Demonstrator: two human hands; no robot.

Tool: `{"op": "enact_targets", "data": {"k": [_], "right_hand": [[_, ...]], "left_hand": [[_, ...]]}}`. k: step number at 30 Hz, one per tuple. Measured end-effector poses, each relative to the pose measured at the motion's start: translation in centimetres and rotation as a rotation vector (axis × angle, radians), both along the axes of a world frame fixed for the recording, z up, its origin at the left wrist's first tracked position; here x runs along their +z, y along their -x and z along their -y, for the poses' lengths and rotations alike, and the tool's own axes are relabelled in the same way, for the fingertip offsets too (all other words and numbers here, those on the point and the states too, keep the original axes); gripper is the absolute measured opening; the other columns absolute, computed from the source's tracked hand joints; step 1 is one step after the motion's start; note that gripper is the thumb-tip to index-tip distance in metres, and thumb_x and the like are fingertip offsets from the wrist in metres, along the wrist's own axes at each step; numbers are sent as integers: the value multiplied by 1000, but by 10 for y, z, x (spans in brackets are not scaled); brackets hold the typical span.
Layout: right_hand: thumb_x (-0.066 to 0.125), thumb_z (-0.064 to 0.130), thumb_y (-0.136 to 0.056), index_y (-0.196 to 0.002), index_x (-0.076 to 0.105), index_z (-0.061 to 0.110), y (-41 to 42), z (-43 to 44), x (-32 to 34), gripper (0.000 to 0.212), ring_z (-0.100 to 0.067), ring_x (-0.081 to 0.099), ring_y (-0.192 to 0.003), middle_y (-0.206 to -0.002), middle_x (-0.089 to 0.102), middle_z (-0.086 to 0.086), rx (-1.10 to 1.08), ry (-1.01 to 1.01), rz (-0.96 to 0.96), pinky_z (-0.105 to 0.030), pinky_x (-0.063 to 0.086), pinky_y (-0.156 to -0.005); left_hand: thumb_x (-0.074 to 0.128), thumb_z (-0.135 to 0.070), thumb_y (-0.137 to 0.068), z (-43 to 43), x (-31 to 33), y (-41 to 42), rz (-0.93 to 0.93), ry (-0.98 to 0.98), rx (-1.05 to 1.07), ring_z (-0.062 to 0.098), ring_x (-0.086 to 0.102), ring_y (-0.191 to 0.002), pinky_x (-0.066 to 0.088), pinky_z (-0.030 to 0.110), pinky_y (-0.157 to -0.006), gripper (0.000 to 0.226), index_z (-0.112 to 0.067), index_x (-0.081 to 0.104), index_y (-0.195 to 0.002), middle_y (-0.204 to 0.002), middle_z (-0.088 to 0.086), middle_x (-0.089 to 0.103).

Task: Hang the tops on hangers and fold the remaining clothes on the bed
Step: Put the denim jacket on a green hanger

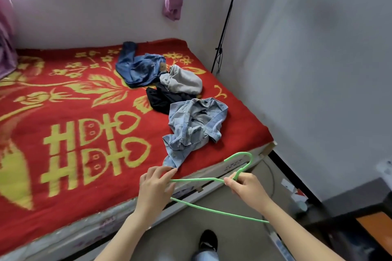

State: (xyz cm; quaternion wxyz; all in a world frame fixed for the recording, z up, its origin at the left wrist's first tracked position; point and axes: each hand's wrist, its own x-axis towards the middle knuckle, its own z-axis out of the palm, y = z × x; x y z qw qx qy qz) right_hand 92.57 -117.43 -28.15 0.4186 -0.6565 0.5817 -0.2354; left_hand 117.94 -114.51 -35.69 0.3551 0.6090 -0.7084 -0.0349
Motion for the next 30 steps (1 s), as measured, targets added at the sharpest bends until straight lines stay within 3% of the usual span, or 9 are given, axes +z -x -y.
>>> {"op": "enact_targets", "data": {"k": [4,8,11,14,17,20,23,27,30], "right_hand": [[63,18,-88,-53,48,11,29,50,-22,39,-5,36,-45,-43,41,7,-115,-24,-28,-23,31,-53],[62,15,-88,-49,43,10,64,112,-36,44,-3,39,-41,-37,42,8,-199,-43,-41,-26,33,-56],[61,11,-88,-50,46,12,90,155,-48,41,-5,43,-45,-40,45,8,-205,-75,-46,-27,37,-58],[57,10,-90,-89,60,18,109,191,-55,8,0,50,-46,-55,54,7,-169,-117,-52,-21,40,-56],[47,11,-95,-111,52,24,123,225,-61,21,2,49,-44,-64,54,-1,-128,-153,-60,-16,37,-53],[43,9,-97,-98,57,20,126,246,-70,18,1,46,-35,-62,54,-3,-109,-219,-97,-11,33,-40],[44,9,-96,-90,58,17,124,266,-81,18,-2,40,-31,-63,52,-5,-109,-307,-122,-16,31,-33],[44,4,-96,-84,58,16,112,291,-91,21,-1,38,-32,-59,49,-5,-71,-326,-130,-16,30,-35],[48,2,-94,-79,61,23,100,314,-98,28,-1,43,-37,-50,50,6,-45,-263,-180,-20,36,-46]], "left_hand": [[84,-5,-63,34,-24,1,-73,-204,140,32,63,-91,41,37,-66,41,-14,73,-101,-97,6,69],[62,-17,-89,85,-41,18,-267,-436,348,25,47,-119,37,42,-96,33,-15,62,-122,-121,6,58],[58,-19,-91,116,-49,35,-327,-541,405,23,45,-120,36,39,-99,33,-15,60,-124,-125,7,55],[56,-17,-91,145,-53,51,-380,-586,443,23,46,-118,35,34,-95,31,-15,60,-122,-125,7,56],[54,-17,-92,168,-58,64,-414,-650,466,23,47,-118,36,32,-93,30,-13,61,-121,-125,8,57],[53,-18,-93,173,-66,69,-425,-710,471,22,47,-118,36,30,-89,28,-13,62,-119,-124,8,57],[54,-20,-92,181,-71,65,-424,-764,508,20,50,-112,34,27,-81,26,-14,63,-116,-120,7,59],[52,-19,-92,192,-85,42,-394,-846,581,23,52,-112,35,28,-82,27,-13,63,-117,-120,9,59],[51,-18,-92,215,-98,21,-407,-892,614,26,53,-112,38,30,-80,30,-11,62,-119,-121,11,59]]}}
